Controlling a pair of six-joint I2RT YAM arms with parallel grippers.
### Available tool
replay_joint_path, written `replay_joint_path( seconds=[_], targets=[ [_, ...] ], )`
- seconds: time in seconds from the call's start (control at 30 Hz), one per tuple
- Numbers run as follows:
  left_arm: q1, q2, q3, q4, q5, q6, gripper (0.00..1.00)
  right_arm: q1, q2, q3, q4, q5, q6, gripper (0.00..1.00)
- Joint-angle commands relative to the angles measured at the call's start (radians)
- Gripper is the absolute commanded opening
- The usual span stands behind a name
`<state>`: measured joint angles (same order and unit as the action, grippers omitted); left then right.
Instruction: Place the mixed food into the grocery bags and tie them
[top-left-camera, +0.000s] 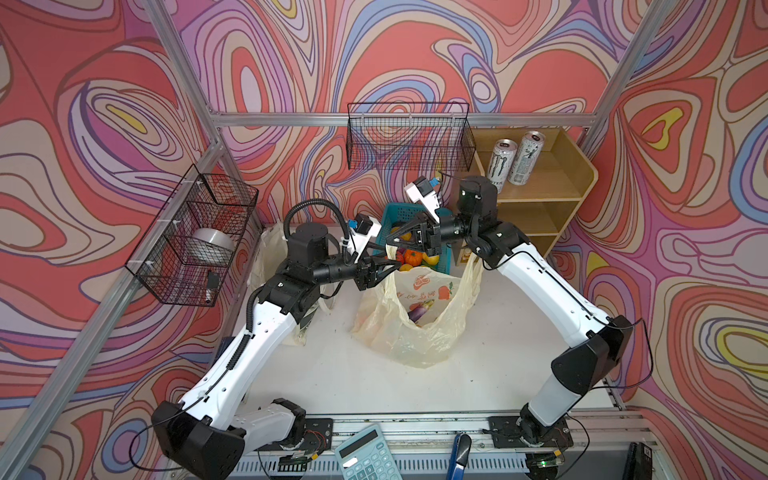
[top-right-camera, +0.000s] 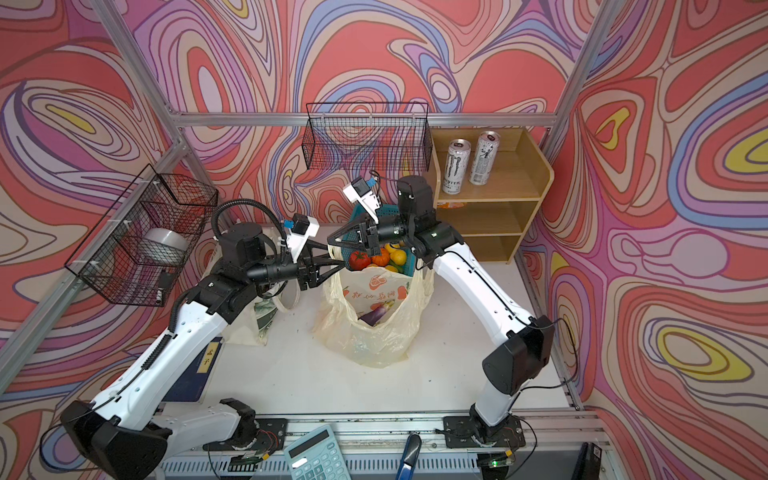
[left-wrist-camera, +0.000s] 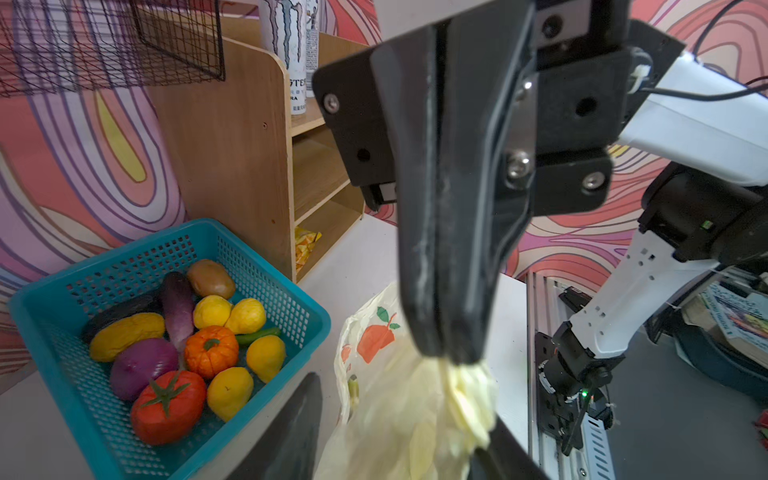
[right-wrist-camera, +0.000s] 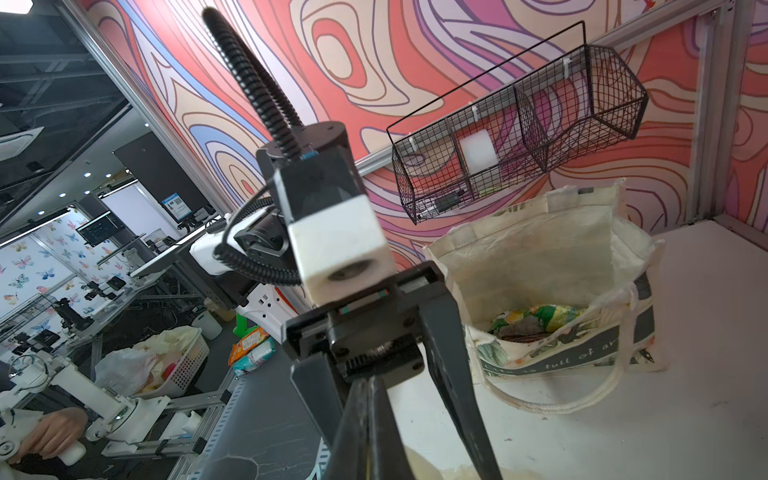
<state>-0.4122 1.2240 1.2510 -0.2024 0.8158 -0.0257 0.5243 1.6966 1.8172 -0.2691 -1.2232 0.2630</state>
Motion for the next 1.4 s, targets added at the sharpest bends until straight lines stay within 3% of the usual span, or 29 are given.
replay_joint_path(
  seconds=[0.0, 0.23, 0.43, 0.53, 0.57, 0.6, 0.67, 0.7, 0.83, 1.07, 1.37],
  targets=[
    [0.004, 0.027, -0.001, 0.089, 0.087, -0.051, 0.44, 0.001, 0.002, -0.008, 0.069, -0.033, 0.041, 0.00],
    [0.005, 0.035, -0.112, 0.255, 0.126, -0.168, 0.20, 0.000, -0.003, -0.028, 0.098, -0.014, 0.057, 0.00],
    [0.005, 0.032, -0.226, 0.373, 0.123, -0.251, 0.19, 0.000, -0.009, -0.039, 0.106, 0.024, 0.060, 0.00],
    [0.003, 0.029, -0.271, 0.440, 0.103, -0.297, 0.00, 0.000, -0.022, -0.050, 0.114, 0.054, 0.063, 0.00],
    [0.004, 0.024, -0.282, 0.461, 0.087, -0.314, 0.00, -0.001, -0.028, -0.054, 0.109, 0.071, 0.061, 0.00],
    [0.004, 0.019, -0.290, 0.470, 0.064, -0.326, 0.00, -0.004, -0.035, -0.061, 0.105, 0.092, 0.062, 0.02],
    [0.004, -0.004, -0.303, 0.464, -0.021, -0.341, 0.00, -0.012, -0.072, -0.093, 0.106, 0.163, 0.055, 0.36],
    [0.003, -0.020, -0.309, 0.453, -0.070, -0.344, 0.00, -0.015, -0.096, -0.115, 0.105, 0.205, 0.050, 0.45],
    [0.002, -0.087, -0.338, 0.421, -0.232, -0.339, 0.00, -0.015, -0.205, -0.243, 0.132, 0.469, 0.046, 0.66],
    [-0.004, -0.105, -0.342, 0.385, -0.279, -0.331, 0.00, 0.057, -0.235, -0.339, 0.180, 0.619, 0.041, 0.74],
    [-0.015, -0.095, -0.318, 0.356, -0.252, -0.310, 0.00, 0.131, -0.135, -0.256, 0.141, 0.602, -0.013, 0.75]
  ],
)
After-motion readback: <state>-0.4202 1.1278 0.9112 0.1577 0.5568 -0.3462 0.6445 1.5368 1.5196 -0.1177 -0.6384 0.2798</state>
